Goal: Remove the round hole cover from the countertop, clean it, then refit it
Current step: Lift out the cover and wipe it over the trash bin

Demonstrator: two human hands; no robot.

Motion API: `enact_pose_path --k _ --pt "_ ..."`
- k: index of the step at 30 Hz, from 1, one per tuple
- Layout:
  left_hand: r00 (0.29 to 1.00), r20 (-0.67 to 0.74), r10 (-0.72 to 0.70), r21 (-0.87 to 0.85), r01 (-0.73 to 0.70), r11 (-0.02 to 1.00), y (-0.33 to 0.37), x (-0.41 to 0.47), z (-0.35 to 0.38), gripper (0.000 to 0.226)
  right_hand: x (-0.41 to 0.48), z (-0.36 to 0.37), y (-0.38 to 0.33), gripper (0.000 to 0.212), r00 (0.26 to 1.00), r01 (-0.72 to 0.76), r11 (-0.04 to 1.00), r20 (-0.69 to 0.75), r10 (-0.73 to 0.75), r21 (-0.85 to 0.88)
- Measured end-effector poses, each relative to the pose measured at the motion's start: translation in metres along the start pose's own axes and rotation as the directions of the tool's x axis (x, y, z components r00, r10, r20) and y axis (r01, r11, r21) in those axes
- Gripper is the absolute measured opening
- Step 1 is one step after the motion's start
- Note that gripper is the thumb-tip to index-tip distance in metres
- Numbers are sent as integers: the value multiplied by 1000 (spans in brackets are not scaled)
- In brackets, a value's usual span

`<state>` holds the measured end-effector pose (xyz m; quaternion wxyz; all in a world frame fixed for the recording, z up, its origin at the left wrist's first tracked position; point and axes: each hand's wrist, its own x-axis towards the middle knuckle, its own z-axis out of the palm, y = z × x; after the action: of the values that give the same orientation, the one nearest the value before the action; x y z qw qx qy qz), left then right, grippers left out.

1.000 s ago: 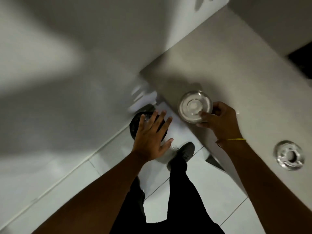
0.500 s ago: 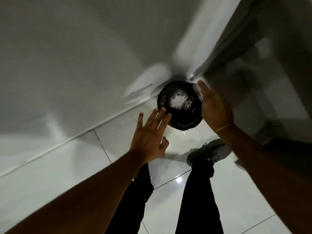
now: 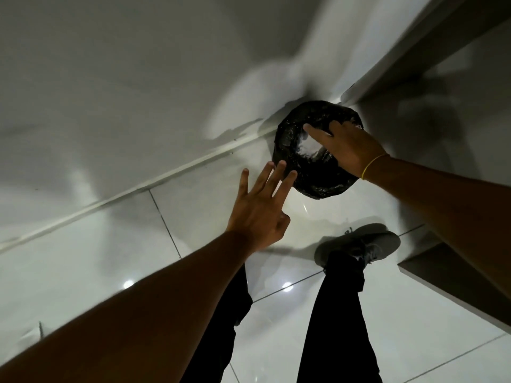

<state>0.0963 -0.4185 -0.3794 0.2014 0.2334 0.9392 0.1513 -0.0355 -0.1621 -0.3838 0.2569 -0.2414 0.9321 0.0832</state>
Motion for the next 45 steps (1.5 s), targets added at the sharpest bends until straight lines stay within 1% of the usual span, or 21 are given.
enact_pose_path --k 3,8,11,12,16,18,20,22,25,26,29,30,32,34,35,36,39,40,41,44,45 --pt "1000 -5 -12 -3 12 1000 -4 -2 1 93 4 -2 0 95 999 -3 1000 53 5 -27" --pt "1000 2 -12 12 12 1000 -8 -2 5 93 8 -2 -4 103 998 11 999 58 -8 -46" --pt "1000 2 -8 23 7 1000 -8 -1 7 94 9 -2 -2 92 996 2 997 92 5 -78" --pt "1000 1 -6 24 6 1000 -8 -1 7 94 9 -3 -2 92 995 -1 997 100 9 -81" --pt "1000 2 2 35 -2 999 -8 -2 8 94 7 2 -3 107 997 21 999 71 -18 -43" --pt "1000 7 0 35 -1 999 -8 -3 8 94 6 3 -2 101 996 29 999 91 -25 -34" --pt "1000 0 -1 31 1 1000 -7 -4 9 94 5 3 0 94 992 13 998 130 -4 -65" --pt "1000 -13 5 24 -4 1000 -6 -4 9 94 4 4 -1 98 991 9 997 133 1 -76" --pt "1000 -28 9 23 -8 1000 -5 -4 11 95 3 7 -2 104 996 26 996 89 -19 -84" --pt "1000 -28 10 24 -9 1000 -4 -4 12 95 4 7 -1 101 996 35 995 87 -27 -95" --pt "999 -35 13 29 -12 1000 -3 -4 16 97 7 3 2 78 990 32 986 139 -9 -164" --pt "999 -37 12 33 -11 999 -2 -4 17 97 8 3 2 76 989 33 980 148 -4 -197" --pt "999 -39 11 28 -10 1000 -1 -4 19 96 8 3 1 87 991 39 977 133 -11 -210" --pt "999 -49 15 26 -14 1000 1 -5 20 95 5 4 -1 102 996 31 989 82 -20 -142" --pt "998 -53 16 26 -15 1000 2 -5 20 94 5 6 -1 104 998 37 992 57 -30 -124" --pt "998 -56 16 22 -15 1000 3 -6 19 94 6 7 0 101 998 43 992 44 -38 -121" --pt "998 -63 14 11 -13 1000 4 -7 19 92 8 7 -1 76 994 41 984 108 -22 -173" --pt "998 -60 11 6 -11 1000 4 -7 18 91 8 7 -1 72 993 37 983 115 -16 -181" --pt "999 -53 10 1 -10 1000 5 -7 17 91 8 6 -2 75 994 30 985 107 -13 -167" --pt "999 -40 13 11 -12 1000 5 -9 15 85 9 8 -2 99 999 35 995 24 -32 -92" --pt "999 -40 15 9 -15 1000 5 -9 13 83 10 9 -2 101 999 43 995 6 -43 -95"
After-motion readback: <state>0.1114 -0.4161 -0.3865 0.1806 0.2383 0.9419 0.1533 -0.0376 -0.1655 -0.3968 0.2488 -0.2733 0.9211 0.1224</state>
